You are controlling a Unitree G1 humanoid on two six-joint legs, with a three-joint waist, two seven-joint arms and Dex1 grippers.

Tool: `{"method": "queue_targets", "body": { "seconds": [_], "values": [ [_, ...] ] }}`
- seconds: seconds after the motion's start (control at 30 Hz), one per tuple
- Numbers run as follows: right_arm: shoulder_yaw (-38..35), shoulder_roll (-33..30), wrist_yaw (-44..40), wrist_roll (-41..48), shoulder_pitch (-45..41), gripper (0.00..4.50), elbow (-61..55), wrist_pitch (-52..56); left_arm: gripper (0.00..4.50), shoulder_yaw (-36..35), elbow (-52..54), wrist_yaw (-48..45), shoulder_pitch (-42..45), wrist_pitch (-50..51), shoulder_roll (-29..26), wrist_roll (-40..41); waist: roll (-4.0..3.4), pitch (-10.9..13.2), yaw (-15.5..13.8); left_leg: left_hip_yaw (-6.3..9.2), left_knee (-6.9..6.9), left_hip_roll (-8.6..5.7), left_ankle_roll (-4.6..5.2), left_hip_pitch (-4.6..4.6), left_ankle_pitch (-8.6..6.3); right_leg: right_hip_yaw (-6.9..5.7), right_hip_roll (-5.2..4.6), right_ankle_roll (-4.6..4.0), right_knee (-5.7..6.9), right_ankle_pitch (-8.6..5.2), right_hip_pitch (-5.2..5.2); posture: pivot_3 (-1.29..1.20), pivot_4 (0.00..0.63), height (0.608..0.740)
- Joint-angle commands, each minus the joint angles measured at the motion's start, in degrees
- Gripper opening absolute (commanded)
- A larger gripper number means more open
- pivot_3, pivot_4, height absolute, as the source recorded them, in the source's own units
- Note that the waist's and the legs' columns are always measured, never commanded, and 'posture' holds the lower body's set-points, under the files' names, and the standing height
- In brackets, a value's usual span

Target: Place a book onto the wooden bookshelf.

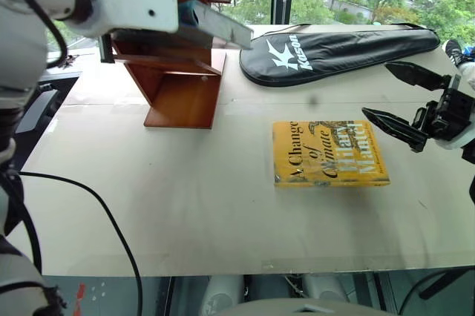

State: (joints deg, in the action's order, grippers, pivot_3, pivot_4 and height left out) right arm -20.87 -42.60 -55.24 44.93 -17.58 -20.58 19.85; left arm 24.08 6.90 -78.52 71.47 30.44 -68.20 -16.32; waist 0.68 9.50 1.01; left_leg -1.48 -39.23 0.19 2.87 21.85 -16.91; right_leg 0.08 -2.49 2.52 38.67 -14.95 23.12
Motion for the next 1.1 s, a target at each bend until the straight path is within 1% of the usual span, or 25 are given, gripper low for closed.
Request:
{"method": "queue_targets", "body": {
  "seconds": [0.03,0.1,0.2,0.3,0.37,0.4,0.43,0.47,0.5,0.53,0.57,0.63,0.67,0.7,0.77,0.83,0.87,0.93,1.0,1.1],
  "values": [
    [-0.57,-0.14,2.08,1.79,-2.19,4.5,-2.85,0.56,0.01,0.65,3.49,-4.01,-1.86,5.89,-1.09,-4.73,0.0,0.01,-0.01,0.0,0.0,0.04,-0.01,0.01,0.0,0.01,0.05,0.0,-0.01,0.0,0.01,0.0,0.15,0.74],
    [0.09,-0.13,2.34,1.86,-3.11,4.5,-2.6,0.88,0.01,0.32,3.69,-4.73,-1.56,6.92,-1.66,-6.99,0.03,0.02,0.05,-0.01,-0.02,0.07,-0.01,0.01,0.01,0.05,0.09,-0.01,-0.01,0.01,0.01,0.0,0.15,0.74],
    [0.94,0.27,1.9,1.25,-4.27,4.5,-1.25,0.48,0.01,0.75,3.76,-4.35,-1.36,7.96,-0.04,-9.75,0.03,0.02,0.09,-0.06,-0.03,0.07,-0.02,0.01,0.01,0.23,0.1,-0.02,-0.04,0.01,0.04,0.0,0.15,0.74],
    [1.93,0.93,2.05,0.56,-4.79,4.5,-0.79,0.04,0.01,1.35,3.24,-2.63,-1.59,9.35,3.48,-12.0,0.02,0.02,-0.03,-0.01,-0.01,0.04,-0.01,0.02,0.0,0.5,0.16,-0.02,-0.09,0.02,0.09,0.0,0.15,0.74],
    [2.23,1.44,2.29,0.85,-4.82,4.5,-1.36,0.07,0.01,0.69,3.85,-1.43,-3.57,10.6,6.03,-12.08,-0.02,-0.01,-0.3,0.05,0.0,0.04,-0.01,0.03,0.0,0.57,0.16,-0.02,-0.07,0.02,0.1,0.0,0.15,0.74],
    [2.13,1.53,2.4,1.02,-4.62,4.5,-1.77,0.16,0.39,-0.79,5.01,-1.23,-4.5,13.33,7.45,-11.04,-0.02,-0.01,-0.32,0.05,0.0,0.04,-0.01,0.01,0.0,0.58,0.16,-0.02,-0.03,0.02,0.1,0.0,0.15,0.74],
    [1.83,1.63,2.63,1.4,-4.42,4.5,-2.19,0.31,0.8,-3.34,6.8,-1.27,-5.27,17.07,9.02,-8.96,-0.02,-0.01,-0.34,0.06,0.0,0.04,-0.01,0.01,0.0,0.58,0.16,-0.02,0.01,0.02,0.1,0.0,0.15,0.74],
    [1.47,1.65,2.83,1.78,-4.18,4.5,-2.57,0.48,1.0,-6.21,8.72,-1.46,-5.47,21.37,10.56,-6.7,0.01,0.01,-0.33,0.07,-0.01,0.04,-0.01,0.01,0.0,0.59,0.15,-0.03,0.05,0.02,0.1,0.0,0.15,0.74],
    [1.14,1.61,2.98,2.05,-3.94,4.5,-2.9,0.61,1.41,-9.12,11.1,-2.49,-6.1,25.11,10.73,-4.21,0.12,0.07,-0.24,0.08,-0.05,0.04,-0.01,0.04,0.0,0.57,0.15,-0.02,0.08,0.02,0.13,0.0,0.15,0.74],
    [0.95,1.56,3.09,2.23,-3.78,4.5,-3.11,0.69,1.98,-10.83,12.78,-3.03,-6.56,27.46,10.48,-2.48,0.25,0.12,-0.13,0.09,-0.08,0.05,-0.02,0.21,0.0,0.58,0.15,-0.03,0.09,0.03,0.29,0.0,0.15,0.74],
    [0.58,1.74,3.41,2.63,-3.57,4.5,-3.36,0.72,2.38,-13.66,14.15,-2.43,-8.39,27.39,9.48,-1.22,0.3,0.14,0.04,0.09,-0.14,0.05,-0.04,0.38,0.01,0.58,0.14,-0.03,0.11,0.03,0.44,0.0,0.15,0.74],
    [0.14,2.03,3.9,3.2,-3.25,4.5,-3.72,0.75,2.38,-19.71,17.03,-1.41,-12.03,27.84,8.83,2.67,0.29,0.14,0.14,0.11,-0.17,0.04,-0.24,0.61,0.13,0.64,0.1,-0.02,0.05,0.03,0.64,0.0,0.15,0.74],
    [-0.04,2.14,4.11,3.52,-3.08,4.5,-3.92,0.76,2.38,-22.89,19.01,-1.24,-13.45,30.85,9.31,5.14,0.29,0.14,0.02,0.13,-0.17,0.04,-0.27,0.64,0.14,0.66,-0.11,-0.02,0.0,0.03,0.65,0.0,0.15,0.74],
    [-0.15,2.22,4.28,3.85,-3.02,4.5,-4.06,0.8,2.38,-25.45,20.85,-0.69,-14.69,32.36,9.9,7.02,0.29,0.14,-0.1,0.18,-0.16,0.05,-0.28,0.7,0.15,0.58,-0.13,-0.02,-0.09,0.03,0.66,0.0,0.15,0.74],
    [-0.34,2.26,4.51,4.56,-3.14,4.5,-4.22,0.88,2.38,-31.38,25.51,-1.37,-14.18,43.86,13.86,13.55,0.32,0.15,-0.46,0.27,-0.13,0.05,-0.29,0.95,0.15,0.41,-0.17,-0.02,-0.22,0.03,0.76,0.0,0.15,0.74],
    [-0.63,2.46,4.93,5.28,-3.37,4.5,-4.14,0.73,2.38,-37.32,29.74,-1.02,-14.34,48.03,18.39,19.53,0.34,0.15,-0.86,0.33,-0.17,0.02,-0.28,1.09,0.15,0.18,-0.2,0.0,-0.41,0.03,0.7,0.0,0.15,0.74],
    [-0.69,2.48,5.03,5.43,-3.36,4.5,-4.19,0.61,2.38,-39.79,30.65,-1.95,-13.3,53.74,19.76,23.14,0.34,0.15,-1.0,0.33,-0.17,0.0,-0.28,1.09,0.15,0.15,-0.19,0.0,-0.42,0.03,0.68,0.0,0.15,0.74],
    [-0.98,2.57,5.26,6.01,-3.22,4.5,-4.28,0.43,2.38,-43.39,33.11,-2.88,-12.31,60.85,22.1,29.88,0.38,0.16,-1.03,0.39,-0.21,-0.04,-0.27,1.07,0.14,0.04,-0.18,0.02,-0.5,0.04,0.55,0.0,0.15,0.74],
    [-1.18,2.41,5.28,6.29,-2.97,4.5,-4.35,0.29,2.38,-45.78,36.14,-0.23,-14.37,62.06,26.95,34.87,0.36,0.15,-0.98,0.43,-0.21,-0.05,-0.27,1.02,0.14,-0.01,-0.18,0.05,-0.51,0.06,0.47,0.0,0.15,0.74],
    [-1.58,2.04,5.2,6.33,-2.01,4.5,-4.7,0.47,2.38,-46.77,41.34,5.83,-21.98,62.06,36.09,39.35,0.29,0.1,-0.98,0.5,-0.21,-0.05,-0.28,0.86,0.14,-0.03,-0.25,0.05,-0.47,0.06,0.34,0.0,0.15,0.74]
  ]
}}
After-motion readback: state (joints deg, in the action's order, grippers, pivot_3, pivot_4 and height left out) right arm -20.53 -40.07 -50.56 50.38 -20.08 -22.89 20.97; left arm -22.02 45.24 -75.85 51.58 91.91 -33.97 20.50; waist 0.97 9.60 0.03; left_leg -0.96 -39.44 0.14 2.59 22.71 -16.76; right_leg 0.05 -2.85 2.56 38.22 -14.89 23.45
